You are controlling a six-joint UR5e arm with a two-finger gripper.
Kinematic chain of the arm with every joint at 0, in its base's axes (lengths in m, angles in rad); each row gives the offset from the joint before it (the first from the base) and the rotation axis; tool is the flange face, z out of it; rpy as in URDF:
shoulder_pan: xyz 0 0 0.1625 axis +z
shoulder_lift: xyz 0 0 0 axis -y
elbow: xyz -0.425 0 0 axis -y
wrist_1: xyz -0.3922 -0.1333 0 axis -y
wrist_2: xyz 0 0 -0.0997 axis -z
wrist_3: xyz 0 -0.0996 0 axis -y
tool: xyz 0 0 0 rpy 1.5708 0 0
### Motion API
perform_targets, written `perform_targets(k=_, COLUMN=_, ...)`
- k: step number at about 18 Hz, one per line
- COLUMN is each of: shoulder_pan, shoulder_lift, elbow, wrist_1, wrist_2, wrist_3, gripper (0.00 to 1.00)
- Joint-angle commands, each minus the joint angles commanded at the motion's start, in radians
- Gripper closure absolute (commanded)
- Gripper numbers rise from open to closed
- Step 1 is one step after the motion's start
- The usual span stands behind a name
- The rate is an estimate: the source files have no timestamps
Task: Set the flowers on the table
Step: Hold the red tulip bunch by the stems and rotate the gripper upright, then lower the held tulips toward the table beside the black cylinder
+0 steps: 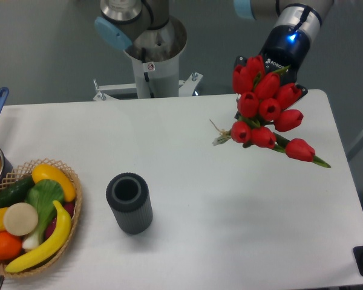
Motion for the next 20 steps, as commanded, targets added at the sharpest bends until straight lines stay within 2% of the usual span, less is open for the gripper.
perform_targets(k=6, shoulder_pan=-0.006, shoulder_lift=0.026, elbow=-0.012, wrist_1=-0.003, wrist_2=0.152, wrist_3=-0.002, gripper=0.60)
perform_targets(k=10, shoulder_pan=-0.024, shoulder_lift=0.037, elbow=-0.038, wrist_1=-0.003, wrist_2=0.301, wrist_3=0.009, gripper=0.60)
perform_targets(k=15, shoulder_pan=-0.055, shoulder_lift=0.034, elbow=-0.063, wrist_1=-0.005, wrist_2=0.434, wrist_3=0.087, gripper=0.60)
perform_targets(k=18, shoulder_pan=-0.072, shoulder_lift=0.029, elbow=-0.101, wrist_1=-0.005, wrist_2=0.500, wrist_3=0.147, gripper=0.60)
perform_targets(k=20, shoulder_pan=-0.083, shoulder_lift=0.025, elbow=-0.112, wrist_1=-0.006, wrist_2=0.580, wrist_3=0.181, gripper=0.60)
